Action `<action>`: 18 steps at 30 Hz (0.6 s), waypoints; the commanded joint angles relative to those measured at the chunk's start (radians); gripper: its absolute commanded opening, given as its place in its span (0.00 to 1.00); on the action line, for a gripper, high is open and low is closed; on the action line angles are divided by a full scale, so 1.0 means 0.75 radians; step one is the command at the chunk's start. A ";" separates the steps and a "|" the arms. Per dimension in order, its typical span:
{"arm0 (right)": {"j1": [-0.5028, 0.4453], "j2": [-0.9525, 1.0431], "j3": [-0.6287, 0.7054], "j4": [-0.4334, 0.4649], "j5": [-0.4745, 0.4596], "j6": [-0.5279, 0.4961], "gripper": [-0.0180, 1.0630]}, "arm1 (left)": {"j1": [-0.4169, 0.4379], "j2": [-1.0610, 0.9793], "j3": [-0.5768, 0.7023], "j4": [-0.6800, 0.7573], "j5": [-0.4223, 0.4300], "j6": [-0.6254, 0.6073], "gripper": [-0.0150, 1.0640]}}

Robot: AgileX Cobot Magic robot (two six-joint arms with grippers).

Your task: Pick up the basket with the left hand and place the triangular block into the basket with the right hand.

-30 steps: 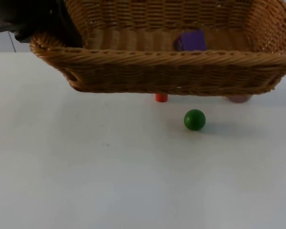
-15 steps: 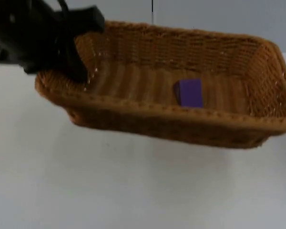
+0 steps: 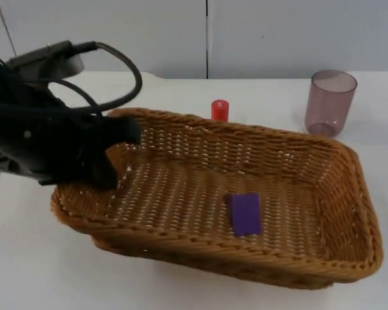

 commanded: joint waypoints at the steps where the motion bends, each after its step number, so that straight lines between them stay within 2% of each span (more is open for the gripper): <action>1: -0.008 -0.004 -0.007 0.001 0.020 -0.017 0.99 | -0.003 0.010 0.001 -0.192 -0.033 0.144 0.01; 4: -0.008 -0.004 -0.007 0.003 0.037 -0.032 0.99 | -0.003 0.031 0.044 -0.472 -0.052 0.398 0.01; 7: -0.008 -0.004 -0.007 0.003 0.047 -0.038 0.99 | -0.003 0.031 0.086 -0.570 -0.100 0.476 0.01; 10: -0.008 -0.004 -0.007 0.003 0.057 -0.044 0.99 | -0.003 0.041 0.165 -0.747 -0.179 0.656 0.01; 13: -0.008 -0.004 -0.007 0.001 0.057 -0.044 0.99 | -0.003 0.052 0.174 -0.823 -0.180 0.738 0.01; 16: -0.008 -0.004 -0.007 0.001 0.057 -0.044 0.99 | -0.003 0.108 0.180 -1.138 -0.143 1.032 0.01; 18: -0.008 -0.004 -0.007 0.001 0.057 -0.044 0.99 | -0.003 0.126 0.180 -1.209 -0.120 1.087 0.01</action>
